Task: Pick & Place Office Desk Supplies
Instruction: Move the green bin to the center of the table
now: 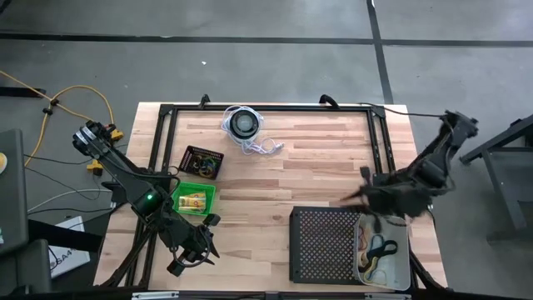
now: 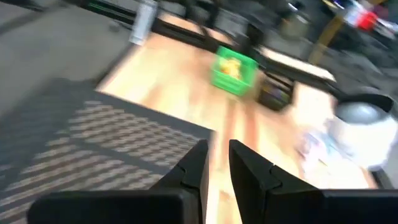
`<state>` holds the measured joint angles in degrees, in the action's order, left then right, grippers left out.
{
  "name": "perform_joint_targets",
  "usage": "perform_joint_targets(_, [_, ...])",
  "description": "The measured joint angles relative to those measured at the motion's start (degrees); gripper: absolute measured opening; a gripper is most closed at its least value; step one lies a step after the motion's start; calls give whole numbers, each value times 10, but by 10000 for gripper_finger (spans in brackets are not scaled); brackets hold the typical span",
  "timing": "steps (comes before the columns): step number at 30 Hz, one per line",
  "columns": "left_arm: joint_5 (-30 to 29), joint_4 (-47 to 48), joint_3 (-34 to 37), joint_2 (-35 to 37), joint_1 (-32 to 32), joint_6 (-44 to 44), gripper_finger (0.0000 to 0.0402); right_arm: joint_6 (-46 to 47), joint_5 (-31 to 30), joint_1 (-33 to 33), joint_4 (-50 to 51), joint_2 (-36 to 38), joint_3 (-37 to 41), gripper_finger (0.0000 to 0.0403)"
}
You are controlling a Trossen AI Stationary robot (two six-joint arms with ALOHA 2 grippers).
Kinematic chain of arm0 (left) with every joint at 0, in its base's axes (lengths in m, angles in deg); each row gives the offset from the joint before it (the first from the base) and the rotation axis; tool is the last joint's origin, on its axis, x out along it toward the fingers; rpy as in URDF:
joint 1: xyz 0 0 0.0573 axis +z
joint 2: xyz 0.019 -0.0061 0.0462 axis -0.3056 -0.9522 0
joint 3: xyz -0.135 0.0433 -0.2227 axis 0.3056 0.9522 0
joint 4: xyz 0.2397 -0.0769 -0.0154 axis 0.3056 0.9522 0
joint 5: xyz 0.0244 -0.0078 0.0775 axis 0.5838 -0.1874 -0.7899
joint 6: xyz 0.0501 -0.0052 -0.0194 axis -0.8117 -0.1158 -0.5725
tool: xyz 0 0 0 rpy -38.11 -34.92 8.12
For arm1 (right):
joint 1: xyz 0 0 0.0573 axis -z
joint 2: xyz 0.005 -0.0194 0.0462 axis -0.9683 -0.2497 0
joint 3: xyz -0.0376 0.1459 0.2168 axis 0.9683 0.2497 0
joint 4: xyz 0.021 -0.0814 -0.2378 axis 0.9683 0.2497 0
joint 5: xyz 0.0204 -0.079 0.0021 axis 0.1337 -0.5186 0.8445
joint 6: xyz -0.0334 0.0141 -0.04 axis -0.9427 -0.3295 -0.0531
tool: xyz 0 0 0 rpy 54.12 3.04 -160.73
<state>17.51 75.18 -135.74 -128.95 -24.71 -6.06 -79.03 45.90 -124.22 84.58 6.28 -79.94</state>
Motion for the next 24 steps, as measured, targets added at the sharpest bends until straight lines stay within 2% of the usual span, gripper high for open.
perform_joint_targets(3, [0, 0, 0, 0, 0, 0, 93, -3, 29, 88, 0, -16, 0, 51])
perform_joint_targets(10, [0, 0, 0, 0, 0, 0, 93, -4, 179, 302, -11, -31, 0, 51])
perform_joint_targets(14, [0, 0, 0, 0, 0, 0, 93, 6, 239, 404, -17, -46, 0, 51])
perform_joint_targets(19, [0, 0, 0, 0, 0, 0, 93, 17, 282, 505, -21, -72, 0, 51])
perform_joint_targets(24, [0, 0, 0, 0, 0, 0, 93, 15, 325, 574, -67, -115, 0, 51])
